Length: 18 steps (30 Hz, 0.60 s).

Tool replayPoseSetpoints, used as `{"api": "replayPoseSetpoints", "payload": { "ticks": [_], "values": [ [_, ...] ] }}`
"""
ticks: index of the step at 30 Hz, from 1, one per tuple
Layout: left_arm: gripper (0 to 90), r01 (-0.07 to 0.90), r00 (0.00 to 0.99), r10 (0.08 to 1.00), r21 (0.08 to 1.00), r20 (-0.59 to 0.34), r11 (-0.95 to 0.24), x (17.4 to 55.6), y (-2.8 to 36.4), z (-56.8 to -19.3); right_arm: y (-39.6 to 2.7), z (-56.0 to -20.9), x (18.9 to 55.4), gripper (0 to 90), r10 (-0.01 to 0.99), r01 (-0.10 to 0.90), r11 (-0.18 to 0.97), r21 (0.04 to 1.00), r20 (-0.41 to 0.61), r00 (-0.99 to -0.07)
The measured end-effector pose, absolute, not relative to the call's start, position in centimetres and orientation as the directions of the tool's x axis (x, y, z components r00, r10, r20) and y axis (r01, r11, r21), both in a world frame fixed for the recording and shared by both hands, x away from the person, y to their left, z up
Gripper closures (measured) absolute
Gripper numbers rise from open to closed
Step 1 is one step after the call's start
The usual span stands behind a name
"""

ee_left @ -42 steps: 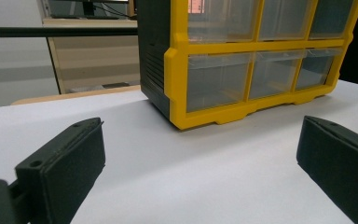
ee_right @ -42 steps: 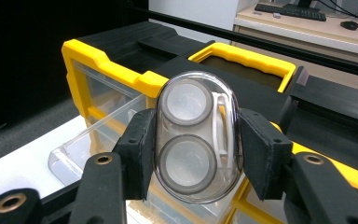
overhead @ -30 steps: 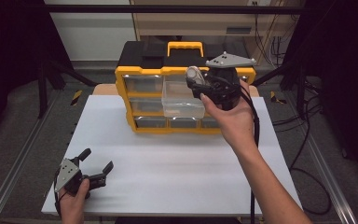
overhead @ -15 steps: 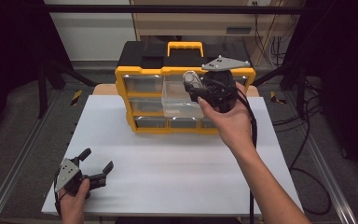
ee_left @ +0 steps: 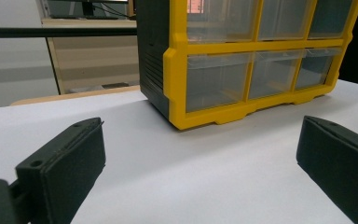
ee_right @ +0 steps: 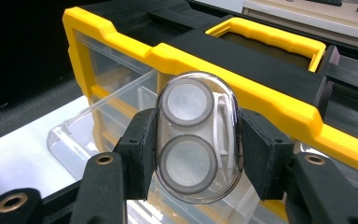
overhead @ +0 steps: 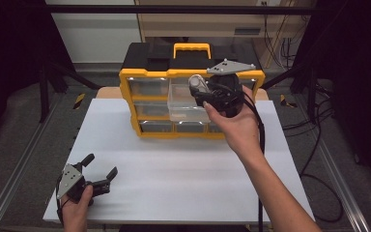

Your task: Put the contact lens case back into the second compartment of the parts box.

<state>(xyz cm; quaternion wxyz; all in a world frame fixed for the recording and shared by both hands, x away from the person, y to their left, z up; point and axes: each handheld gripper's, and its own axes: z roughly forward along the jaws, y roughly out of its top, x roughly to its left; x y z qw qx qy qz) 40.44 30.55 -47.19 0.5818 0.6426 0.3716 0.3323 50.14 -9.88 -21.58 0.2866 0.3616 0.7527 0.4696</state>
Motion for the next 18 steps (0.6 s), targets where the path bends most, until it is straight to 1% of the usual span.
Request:
{"api": "replayPoseSetpoints", "payload": {
  "ticks": [13,16,18],
  "values": [
    [1.0,0.090,0.498,0.867,0.995,-0.007,-0.044,40.45,30.78,-47.17,-9.90,-21.73,50.34,49.0,0.817,0.286,0.297,0.911,-0.088,-0.569],
    [1.0,0.090,0.501,0.865,0.995,-0.006,-0.045,40.44,30.68,-47.18,-9.96,-21.70,50.37,48.8,0.809,0.287,0.288,0.914,-0.072,-0.584],
    [0.9,0.091,0.501,0.866,0.995,-0.007,-0.044,40.46,30.68,-47.18,-10.01,-21.65,50.33,46.4,0.808,0.282,0.274,0.919,-0.062,-0.585]
  ]
}}
